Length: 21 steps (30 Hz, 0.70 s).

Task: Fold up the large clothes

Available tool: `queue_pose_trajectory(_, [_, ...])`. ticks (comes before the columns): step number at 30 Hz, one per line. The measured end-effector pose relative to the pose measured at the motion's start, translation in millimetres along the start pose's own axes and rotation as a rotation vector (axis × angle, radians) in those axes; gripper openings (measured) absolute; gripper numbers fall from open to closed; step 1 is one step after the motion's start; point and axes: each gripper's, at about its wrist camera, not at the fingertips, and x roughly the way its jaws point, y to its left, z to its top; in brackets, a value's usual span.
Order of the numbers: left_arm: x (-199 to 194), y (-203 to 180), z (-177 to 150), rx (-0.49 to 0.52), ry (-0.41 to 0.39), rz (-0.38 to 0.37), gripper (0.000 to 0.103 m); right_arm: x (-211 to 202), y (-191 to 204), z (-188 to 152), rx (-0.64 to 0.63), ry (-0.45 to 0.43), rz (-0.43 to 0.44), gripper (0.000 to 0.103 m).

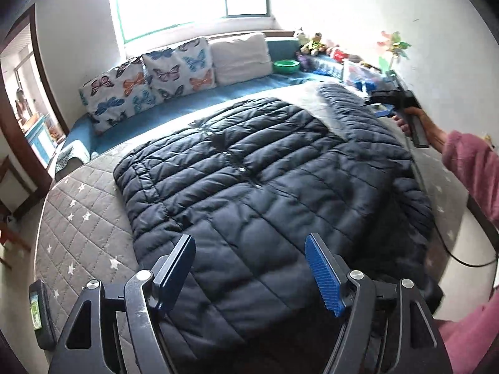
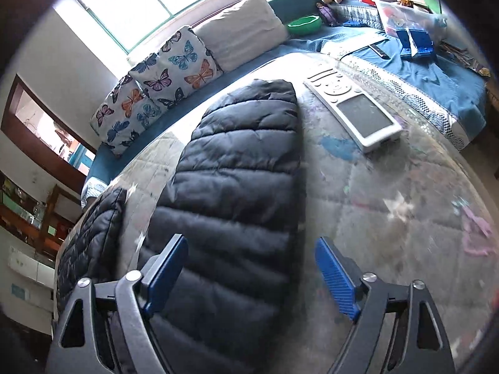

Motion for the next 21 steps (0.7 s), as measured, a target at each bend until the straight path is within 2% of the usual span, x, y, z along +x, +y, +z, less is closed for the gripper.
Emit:
queue_pose_trajectory(3, [19.8,5.6,10.1,-0.01,0.031,0.003,0.077,6.7,0.5,4.2,-0.003,-0.012,0.019,0.08])
queue_pose_trajectory(4, [26.1,5.9,10.5,-0.013,0.039,0.004,0.077,8.0,-0.2,7.0,0.002,-0.011,0.028,0.071])
queue_pose_trajectory(5, [35.2,8.3,11.1,-0.014,0.051,0.003,0.077,8.4,-0.8,7.8,0.015,-0.011,0.037,0.056])
queue_pose_trajectory(6, [40.4,9.2,9.6,-0.016,0.061,0.006,0.077,8.4,-2.3,8.2,0.034,-0.007,0.043,0.047])
queue_pose_trajectory(7, [46.8,9.0,8.3,-0.019,0.071,0.01,0.077,7.7,-3.2,9.0,0.046,-0.005,0.055,0.03])
queue_pose_trajectory(8, [52.4,10.3,6.1,-0.023,0.082,0.011,0.077,7.4,-4.7,10.9,0.057,-0.001,0.077,0.018])
queue_pose_trajectory(13, [54.5,15.8,-4.5,-0.035,0.085,0.021,0.077,-24.7,10.1,12.7,0.05,-0.058,0.133,0.011])
queue_pose_trajectory(16, [42.9,20.9,-10.9,-0.057,0.06,0.029,0.077,-60.8,40.9,12.9,0.002,-0.119,0.179,0.01])
queue_pose_trajectory(21, [6.9,30.5,-28.8,-0.096,-0.016,0.024,0.077,-131.7,121.1,-4.8,-0.152,-0.231,0.273,0.009])
